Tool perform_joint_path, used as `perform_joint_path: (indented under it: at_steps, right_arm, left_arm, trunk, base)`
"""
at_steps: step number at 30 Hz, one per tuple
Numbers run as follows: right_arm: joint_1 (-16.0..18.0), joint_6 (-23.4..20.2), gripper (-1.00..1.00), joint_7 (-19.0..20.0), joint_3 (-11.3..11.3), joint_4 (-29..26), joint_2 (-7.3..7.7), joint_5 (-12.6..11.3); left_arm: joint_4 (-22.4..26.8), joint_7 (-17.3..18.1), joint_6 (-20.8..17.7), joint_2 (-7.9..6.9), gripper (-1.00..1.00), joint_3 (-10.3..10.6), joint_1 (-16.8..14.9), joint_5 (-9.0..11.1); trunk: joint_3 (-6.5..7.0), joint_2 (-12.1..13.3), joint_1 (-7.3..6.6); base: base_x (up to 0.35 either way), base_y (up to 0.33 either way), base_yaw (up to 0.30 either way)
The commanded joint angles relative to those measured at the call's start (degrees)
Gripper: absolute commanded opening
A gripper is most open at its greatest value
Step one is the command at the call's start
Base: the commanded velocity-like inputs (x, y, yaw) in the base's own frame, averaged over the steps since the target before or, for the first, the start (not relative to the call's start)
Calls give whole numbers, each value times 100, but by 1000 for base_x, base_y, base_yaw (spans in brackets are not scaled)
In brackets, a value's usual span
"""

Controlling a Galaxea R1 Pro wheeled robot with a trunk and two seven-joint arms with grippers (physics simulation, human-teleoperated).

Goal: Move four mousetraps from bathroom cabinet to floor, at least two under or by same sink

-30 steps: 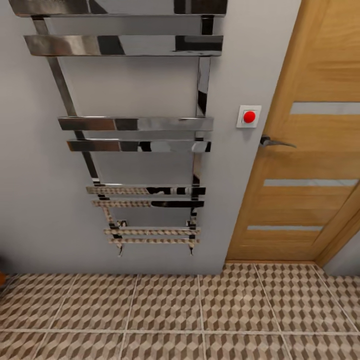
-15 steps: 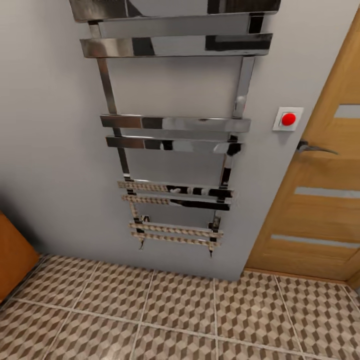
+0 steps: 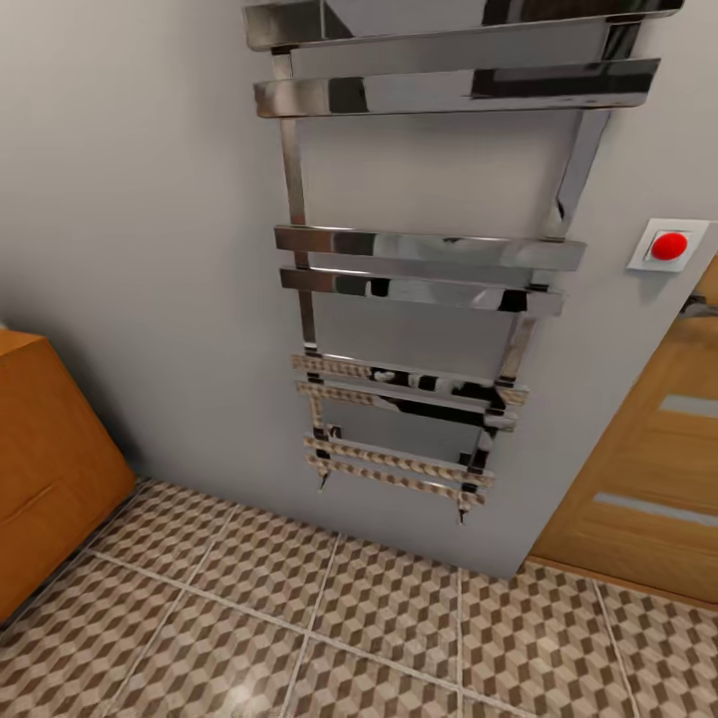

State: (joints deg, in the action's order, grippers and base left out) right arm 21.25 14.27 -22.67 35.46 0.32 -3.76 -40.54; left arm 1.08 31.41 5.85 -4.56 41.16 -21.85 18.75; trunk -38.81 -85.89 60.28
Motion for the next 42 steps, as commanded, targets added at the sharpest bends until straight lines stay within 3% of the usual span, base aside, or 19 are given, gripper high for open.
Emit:
perform_joint_path:
  at_steps: [1, 42]
  right_arm:
    - [2, 23, -100, -9, 49, 3, -2, -59]
    - [2, 5, -100, -9, 49, 12, -19, 6]
  left_arm:
    - [-2, -4, 35, -1, -100, 50, -4, 24]
    - [-2, -4, 35, -1, -100, 50, -4, 24]
  trunk:
    - [-5, -2, 0]
    - [-5, -2, 0]
  base:
    - [0, 0, 292]
    - [0, 0, 292]
